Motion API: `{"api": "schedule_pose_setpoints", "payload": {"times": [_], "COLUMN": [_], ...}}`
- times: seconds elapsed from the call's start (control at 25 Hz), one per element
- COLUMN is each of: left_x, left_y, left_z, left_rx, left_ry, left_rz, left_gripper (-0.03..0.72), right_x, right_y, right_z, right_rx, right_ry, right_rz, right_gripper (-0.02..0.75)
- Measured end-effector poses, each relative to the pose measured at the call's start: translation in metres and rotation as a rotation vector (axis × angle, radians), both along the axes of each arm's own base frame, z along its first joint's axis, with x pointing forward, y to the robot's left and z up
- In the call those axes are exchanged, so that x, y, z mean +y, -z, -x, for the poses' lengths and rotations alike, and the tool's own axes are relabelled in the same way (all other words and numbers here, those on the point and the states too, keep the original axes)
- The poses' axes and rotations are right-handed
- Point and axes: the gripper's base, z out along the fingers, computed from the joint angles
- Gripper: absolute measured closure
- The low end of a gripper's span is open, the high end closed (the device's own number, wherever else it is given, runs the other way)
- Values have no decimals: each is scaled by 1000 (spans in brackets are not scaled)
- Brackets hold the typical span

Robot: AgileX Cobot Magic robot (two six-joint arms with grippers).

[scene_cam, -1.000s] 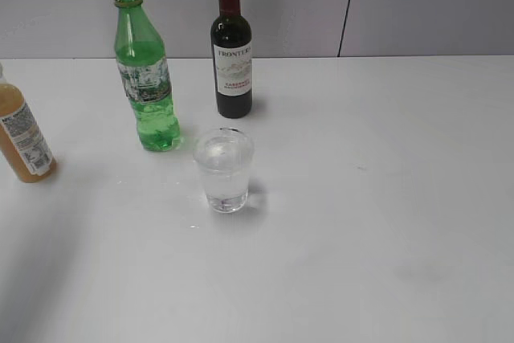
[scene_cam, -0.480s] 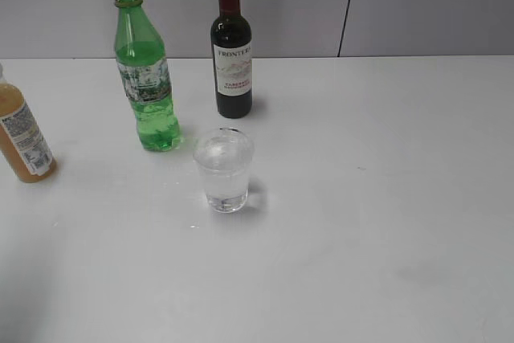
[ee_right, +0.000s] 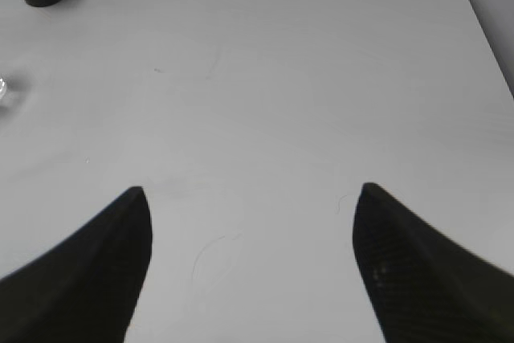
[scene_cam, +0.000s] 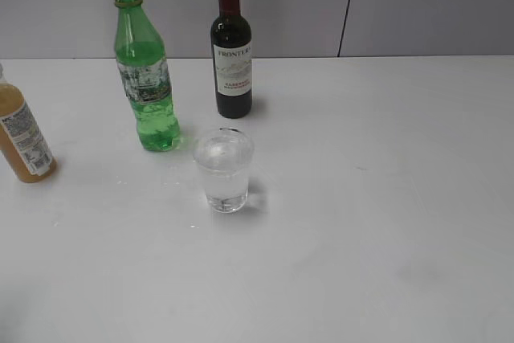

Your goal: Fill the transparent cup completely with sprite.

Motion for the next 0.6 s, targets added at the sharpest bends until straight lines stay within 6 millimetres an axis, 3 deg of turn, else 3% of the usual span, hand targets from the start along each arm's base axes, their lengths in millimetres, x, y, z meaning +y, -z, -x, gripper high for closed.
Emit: {"api": "schedule_pose_setpoints", "payload": {"times": [0.24,0.6], "left_x": [2,5], "left_y": [16,7], "left_z": [34,71], "left_rx": [-41,-353], "left_ry": [-33,-42], "left_rz": [15,45], "left_gripper": [136,136], "right_x": [0,0], "right_y": [0,0], "right_z": [0,0], "right_rx": [0,0], "right_ry": [0,0], "right_rz": [0,0], "right_gripper": [148,148]}}
